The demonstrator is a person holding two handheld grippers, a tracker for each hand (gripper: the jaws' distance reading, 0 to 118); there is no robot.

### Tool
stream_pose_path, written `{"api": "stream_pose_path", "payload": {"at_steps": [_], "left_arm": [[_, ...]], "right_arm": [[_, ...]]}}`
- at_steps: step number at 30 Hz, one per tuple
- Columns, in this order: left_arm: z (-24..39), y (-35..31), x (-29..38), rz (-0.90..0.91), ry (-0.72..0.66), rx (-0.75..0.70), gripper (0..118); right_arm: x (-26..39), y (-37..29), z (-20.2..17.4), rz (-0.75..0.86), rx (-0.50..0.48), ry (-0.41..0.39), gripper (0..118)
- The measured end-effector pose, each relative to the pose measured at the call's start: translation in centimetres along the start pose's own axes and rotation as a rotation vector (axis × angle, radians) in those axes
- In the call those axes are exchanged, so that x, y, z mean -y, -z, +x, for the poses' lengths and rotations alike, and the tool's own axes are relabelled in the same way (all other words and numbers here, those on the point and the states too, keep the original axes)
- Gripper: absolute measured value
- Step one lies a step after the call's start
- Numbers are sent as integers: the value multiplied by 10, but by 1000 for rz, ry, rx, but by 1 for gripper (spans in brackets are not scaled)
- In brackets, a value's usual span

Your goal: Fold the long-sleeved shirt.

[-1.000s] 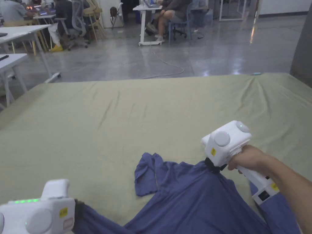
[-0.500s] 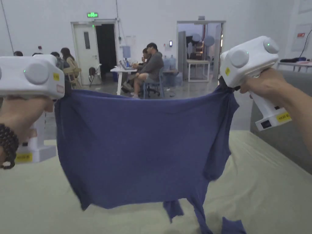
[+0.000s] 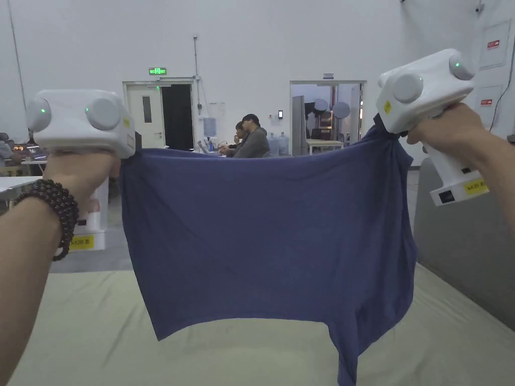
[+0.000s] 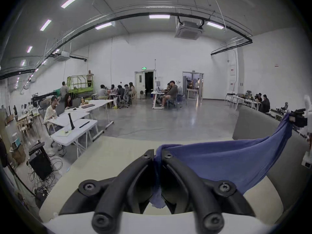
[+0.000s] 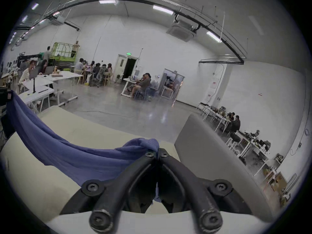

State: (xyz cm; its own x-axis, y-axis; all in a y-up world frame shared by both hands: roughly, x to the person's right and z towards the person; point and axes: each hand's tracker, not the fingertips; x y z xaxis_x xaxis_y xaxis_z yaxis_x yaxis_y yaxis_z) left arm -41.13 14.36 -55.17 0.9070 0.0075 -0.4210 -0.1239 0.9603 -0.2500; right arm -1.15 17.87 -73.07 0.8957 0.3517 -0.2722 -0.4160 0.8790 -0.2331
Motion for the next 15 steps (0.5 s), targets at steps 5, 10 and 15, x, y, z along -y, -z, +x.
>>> {"api": "stream_pose_path", "payload": {"at_steps": [5, 10, 15], "left_arm": [[5, 27, 65, -128, 45, 11, 1], [-2, 38, 120, -222, 37, 23, 1], [-18, 14, 144, -227, 32, 38, 1]], "right_arm": [[70, 54, -29, -119, -82, 34, 0], [140, 78, -62, -233, -137, 3, 0], [170, 57, -73, -253, -171, -33, 0]]}}
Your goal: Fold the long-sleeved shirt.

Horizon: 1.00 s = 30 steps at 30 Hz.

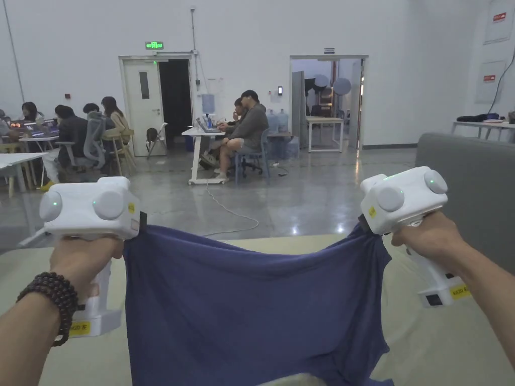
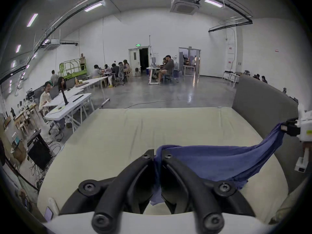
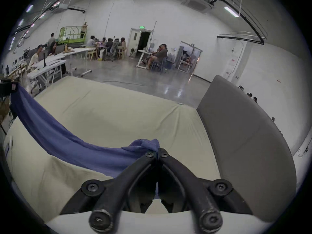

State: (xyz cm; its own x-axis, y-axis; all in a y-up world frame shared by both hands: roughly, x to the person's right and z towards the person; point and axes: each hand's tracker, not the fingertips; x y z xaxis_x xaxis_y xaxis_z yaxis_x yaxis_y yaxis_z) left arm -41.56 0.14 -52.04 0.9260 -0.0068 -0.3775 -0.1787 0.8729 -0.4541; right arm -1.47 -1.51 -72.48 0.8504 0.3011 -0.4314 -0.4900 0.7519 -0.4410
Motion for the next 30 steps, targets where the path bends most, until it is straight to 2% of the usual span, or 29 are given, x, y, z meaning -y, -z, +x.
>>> {"api": "stream_pose_path", "payload": {"at_steps": [3, 5, 7, 11, 15, 20, 23, 27, 30], "left_arm": [[-10, -25, 23, 1, -26, 25, 1], [-16, -38, 47, -72, -71, 12, 1], [-22, -48, 74, -131, -77, 25, 1], [-32, -67, 146, -226, -76, 36, 1], [-34, -102, 233, -341, -13, 89, 1], [-32, -146, 339, -492, 37, 164, 1], [-33, -167, 394, -581, 58, 148, 1], [-38, -192, 440, -681, 59, 161, 1], [-41, -201, 457, -713, 57, 185, 1]], "right_arm": [[22, -26, -7, -5, 6, -1, 0], [41, -37, -8, -41, -47, 48, 0], [69, -48, -14, -65, -108, 59, 0], [143, -73, -36, -123, -139, 40, 0], [234, -95, -54, -192, -208, 62, 0], [348, -119, -75, -369, -268, 20, 0], [409, -132, -86, -486, -297, -17, 0], [469, -148, -94, -629, -380, -20, 0], [490, -157, -97, -666, -424, 35, 0]]}}
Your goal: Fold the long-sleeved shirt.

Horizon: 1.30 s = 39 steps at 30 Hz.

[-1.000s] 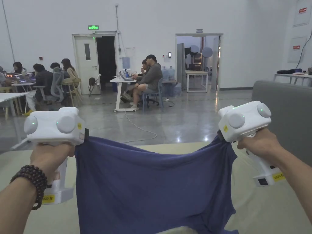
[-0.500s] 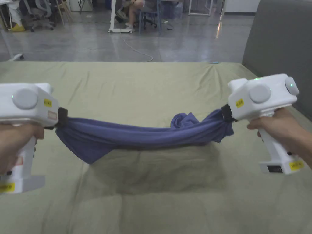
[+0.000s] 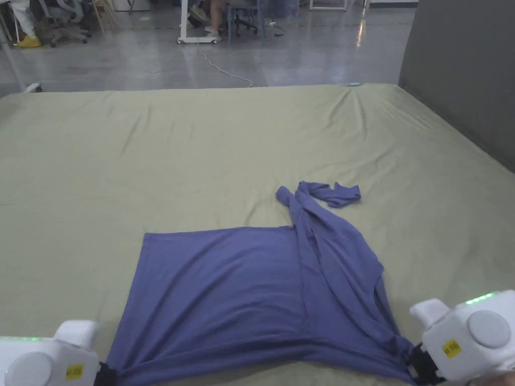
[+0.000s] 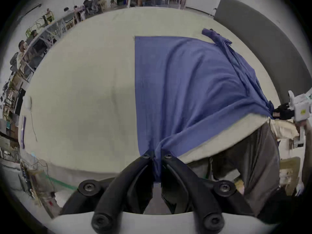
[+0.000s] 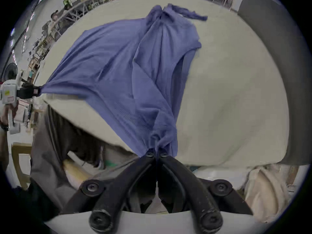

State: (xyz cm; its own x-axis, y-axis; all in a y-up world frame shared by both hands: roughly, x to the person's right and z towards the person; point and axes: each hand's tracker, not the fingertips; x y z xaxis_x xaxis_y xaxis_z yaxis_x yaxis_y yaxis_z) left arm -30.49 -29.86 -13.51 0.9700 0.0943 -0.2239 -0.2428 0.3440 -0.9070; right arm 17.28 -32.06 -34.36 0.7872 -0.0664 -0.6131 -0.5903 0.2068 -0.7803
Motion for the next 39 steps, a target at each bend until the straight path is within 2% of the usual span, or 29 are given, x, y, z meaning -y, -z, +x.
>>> {"api": "stream_pose_path", "payload": {"at_steps": [8, 9, 10, 11, 12, 14, 17, 18, 19, 20, 21, 22, 25, 29, 32, 33, 36, 39], "left_arm": [[-4, 3, 0, 1, 17, 3, 2], [-6, -1, -3, 21, 9, 17, 17], [-9, -6, -6, 50, 9, 47, 52], [-11, -11, -9, 63, 11, 44, 92], [-11, -17, -10, 81, 13, 46, 118], [-15, -32, -18, 166, 7, 40, 118], [-14, -42, -31, 164, 9, 36, 118], [-15, -45, -36, 175, 3, 29, 117], [-14, -48, -39, 228, -5, 6, 108], [-9, -46, -52, 272, 24, -2, 76], [-7, -43, -57, 268, 47, -13, 1], [-7, -40, -62, 316, 20, -11, 0], [3, -40, -72, 272, 26, 13, 0], [4, -22, -88, 244, 33, 21, 0], [2, -8, -103, 234, 27, 29, 0], [1, -2, -110, 234, 20, 34, 0], [1, 9, -135, 247, 13, 18, 0], [1, 20, -156, 271, 8, -24, 0]], "right_arm": [[-1, -6, -12, -19, 57, -39, 3], [-2, -12, -12, 13, 62, -45, 27], [-5, -20, -10, 39, 55, -39, 55], [-8, -27, -10, 45, 45, -35, 80], [-12, -34, -9, 61, 42, -31, 91], [-21, -52, -8, 150, 65, -31, 91], [-38, -66, -9, 193, 72, -9, 91], [-43, -69, -11, 210, 76, 3, 87], [-48, -69, -13, 226, 101, 1, 73], [-54, -68, -17, 237, 130, -16, 38], [-58, -64, -20, 243, 152, -22, 0], [-58, -61, -17, 259, 136, -7, 0], [-62, -53, -16, 240, 70, -19, 0], [-72, -37, -13, 238, 59, -11, 0], [-112, -34, -15, 296, 41, -10, 0], [-133, -32, -15, 322, 32, -11, 11], [-215, -19, -20, 348, 34, -40, 67], [-308, 9, -24, 363, 40, -70, 69]]}}
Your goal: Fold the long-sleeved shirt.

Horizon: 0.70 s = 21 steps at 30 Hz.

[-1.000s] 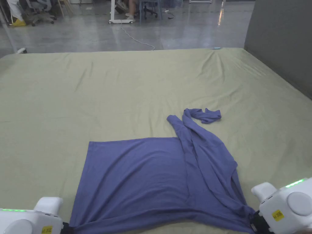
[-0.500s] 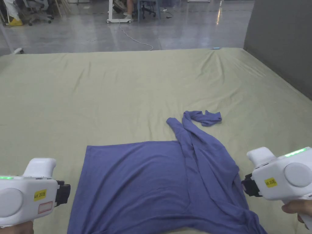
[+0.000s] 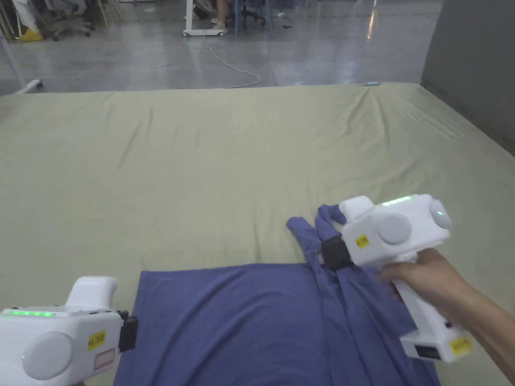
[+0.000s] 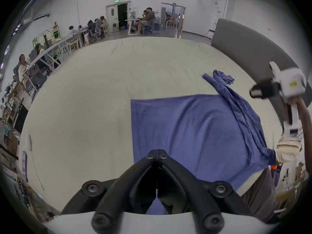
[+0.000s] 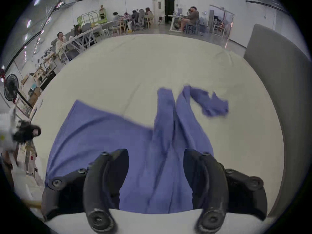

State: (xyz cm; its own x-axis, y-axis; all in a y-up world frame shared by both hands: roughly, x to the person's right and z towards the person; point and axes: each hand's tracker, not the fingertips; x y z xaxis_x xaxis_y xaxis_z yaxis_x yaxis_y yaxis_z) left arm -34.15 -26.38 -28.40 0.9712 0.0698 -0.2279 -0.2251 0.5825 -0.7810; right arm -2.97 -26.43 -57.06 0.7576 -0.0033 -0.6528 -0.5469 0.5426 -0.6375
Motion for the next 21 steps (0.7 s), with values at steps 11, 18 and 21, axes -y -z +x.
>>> {"api": "stream_pose_path", "payload": {"at_steps": [11, 18, 21], "left_arm": [[-24, 14, 6, -27, -131, 64, 0], [-32, 21, 11, -47, -137, 40, 0], [-28, 24, 9, -45, -133, 44, 0]], "right_arm": [[-127, 167, -2, -206, 78, -92, 68], [-116, 171, 4, -219, 44, 22, 3], [-114, 149, 5, -196, 51, 54, 2]]}}
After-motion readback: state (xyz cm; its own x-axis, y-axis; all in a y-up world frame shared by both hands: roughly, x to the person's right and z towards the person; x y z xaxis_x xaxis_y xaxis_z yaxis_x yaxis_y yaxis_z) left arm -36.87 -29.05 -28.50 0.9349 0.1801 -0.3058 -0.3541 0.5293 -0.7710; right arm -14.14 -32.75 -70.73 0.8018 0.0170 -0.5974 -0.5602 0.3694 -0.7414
